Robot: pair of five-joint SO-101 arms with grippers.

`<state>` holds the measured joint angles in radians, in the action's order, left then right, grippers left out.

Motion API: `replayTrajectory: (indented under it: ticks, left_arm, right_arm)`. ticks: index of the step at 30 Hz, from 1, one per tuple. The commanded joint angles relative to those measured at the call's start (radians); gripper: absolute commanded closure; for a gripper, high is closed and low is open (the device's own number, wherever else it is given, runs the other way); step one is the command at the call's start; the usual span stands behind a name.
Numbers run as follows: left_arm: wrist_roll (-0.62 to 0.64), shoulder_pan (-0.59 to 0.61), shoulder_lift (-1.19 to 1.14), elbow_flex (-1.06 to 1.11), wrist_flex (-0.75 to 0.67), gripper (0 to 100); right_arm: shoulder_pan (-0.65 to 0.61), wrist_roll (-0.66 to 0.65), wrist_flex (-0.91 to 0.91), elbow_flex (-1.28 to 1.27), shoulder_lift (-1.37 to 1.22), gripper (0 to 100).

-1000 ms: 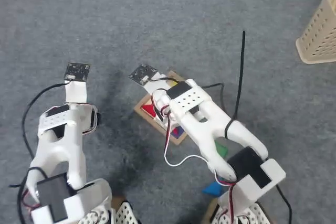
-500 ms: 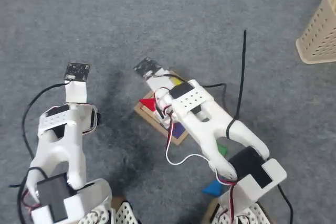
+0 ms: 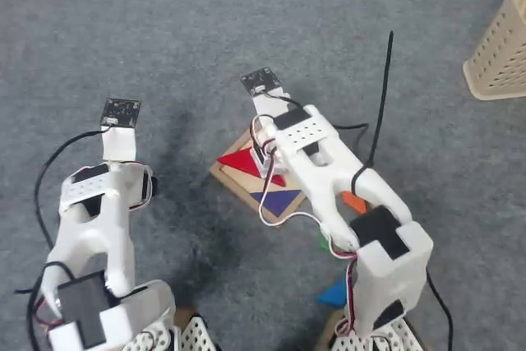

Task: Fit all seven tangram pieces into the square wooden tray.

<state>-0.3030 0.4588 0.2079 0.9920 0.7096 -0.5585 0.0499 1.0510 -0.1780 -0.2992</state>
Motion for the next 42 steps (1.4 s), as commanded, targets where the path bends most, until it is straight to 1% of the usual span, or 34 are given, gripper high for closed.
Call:
replayTrajectory:
  ticks: [1, 4, 7, 10, 13, 16, 26, 30, 33, 37, 40, 42]
  left_arm:
    - [-0.009, -0.002, 0.046, -0.002, -0.018, 82]
    - [-0.009, -0.002, 0.046, -0.002, -0.018, 82]
    - [-0.009, -0.002, 0.046, -0.002, -0.018, 82]
    - [-0.009, -0.002, 0.046, -0.002, -0.018, 82]
    - [-0.009, -0.002, 0.046, -0.002, -0.018, 82]
    - [-0.009, -0.002, 0.046, -0.002, -0.018, 82]
    - [-0.009, -0.002, 0.046, -0.002, -0.018, 82]
    - [-0.009, -0.002, 0.046, -0.002, -0.018, 82]
    - [-0.009, -0.002, 0.046, -0.002, -0.018, 82]
    - [-0.009, -0.002, 0.046, -0.002, -0.018, 82]
    - [-0.009, -0.002, 0.046, -0.002, -0.018, 82]
    - [-0.009, -0.002, 0.046, -0.002, -0.018, 82]
  right_arm:
    - [-0.018, -0.032, 0.047, 0.087, 0.073, 99.2]
    - [-0.038, -0.166, 0.058, 0.135, 0.145, 98.4]
    - [-0.096, -0.321, 0.077, 0.16, 0.156, 89.5]
    - [-0.154, -0.437, 0.073, 0.158, 0.124, 82.1]
    - [-0.197, -0.537, 0.067, 0.163, 0.076, 80.4]
    - [-0.232, -0.605, 0.036, 0.163, 0.038, 80.1]
    - [-0.24, -0.615, -0.085, 0.164, -0.07, 80.3]
    - [-0.196, -0.503, -0.107, 0.238, -0.133, 80.6]
    - [-0.147, -0.46, -0.09, 0.328, -0.182, 85.1]
    - [-0.105, -0.456, -0.073, 0.411, -0.252, 92.7]
    - [-0.084, -0.445, -0.068, 0.466, -0.295, 95.1]
    - [-0.061, -0.388, -0.068, 0.502, -0.309, 95.8]
